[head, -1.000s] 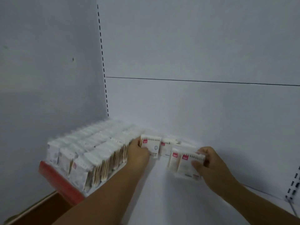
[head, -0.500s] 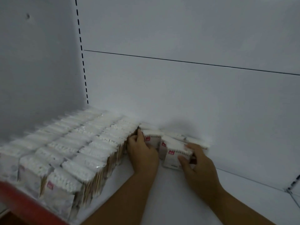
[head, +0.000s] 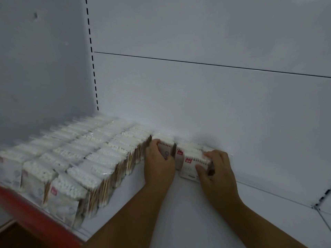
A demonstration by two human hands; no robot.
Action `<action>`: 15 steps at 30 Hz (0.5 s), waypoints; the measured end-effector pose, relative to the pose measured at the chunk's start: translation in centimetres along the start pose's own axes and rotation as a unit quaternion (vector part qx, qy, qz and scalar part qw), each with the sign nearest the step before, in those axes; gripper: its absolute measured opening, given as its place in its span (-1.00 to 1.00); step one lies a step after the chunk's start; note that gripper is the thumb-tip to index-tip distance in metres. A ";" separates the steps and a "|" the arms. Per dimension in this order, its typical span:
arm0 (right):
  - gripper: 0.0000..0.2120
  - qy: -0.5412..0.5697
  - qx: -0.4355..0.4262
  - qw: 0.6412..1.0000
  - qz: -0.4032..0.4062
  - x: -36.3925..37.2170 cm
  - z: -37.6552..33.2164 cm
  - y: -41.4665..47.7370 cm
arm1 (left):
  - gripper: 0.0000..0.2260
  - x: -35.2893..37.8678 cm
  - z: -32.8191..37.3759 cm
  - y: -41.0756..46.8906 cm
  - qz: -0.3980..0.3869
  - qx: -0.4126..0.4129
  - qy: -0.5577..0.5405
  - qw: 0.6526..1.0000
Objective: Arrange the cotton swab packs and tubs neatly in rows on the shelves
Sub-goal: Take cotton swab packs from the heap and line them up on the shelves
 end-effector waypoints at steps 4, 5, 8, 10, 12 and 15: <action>-0.74 0.009 0.031 0.999 -0.020 0.4 0.7 -0.2 | -0.53 0.0 -0.2 0.2 0.009 0.005 0.024 1.000; -0.72 0.009 0.049 0.998 -0.034 0.6 1.1 -0.2 | -0.55 0.0 -0.3 0.3 0.019 0.008 0.023 1.000; -0.72 0.043 0.078 0.995 -0.038 0.6 1.7 -0.2 | -0.75 -0.4 0.0 0.3 0.069 0.034 -0.014 0.997; -0.77 0.088 0.097 0.991 -0.007 0.2 1.3 -0.1 | -0.73 -0.4 0.2 0.3 0.056 0.055 -0.048 0.996; -0.80 0.110 0.111 0.987 0.045 -0.2 1.1 0.2 | -0.65 -0.1 0.6 -0.2 -0.015 0.071 -0.067 0.995; -0.77 0.101 0.129 0.982 0.099 -1.1 1.6 0.7 | -0.61 0.6 0.7 -1.0 -0.098 0.103 -0.047 0.989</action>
Point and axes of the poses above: each hand's wrist, its own y-axis towards the middle knuckle, its own x-axis out of the palm, z = x × y, the point moved 2 cm from there along y, towards the middle knuckle, and after that the axes turned 11 degrees about z, right-handed, at the moved point
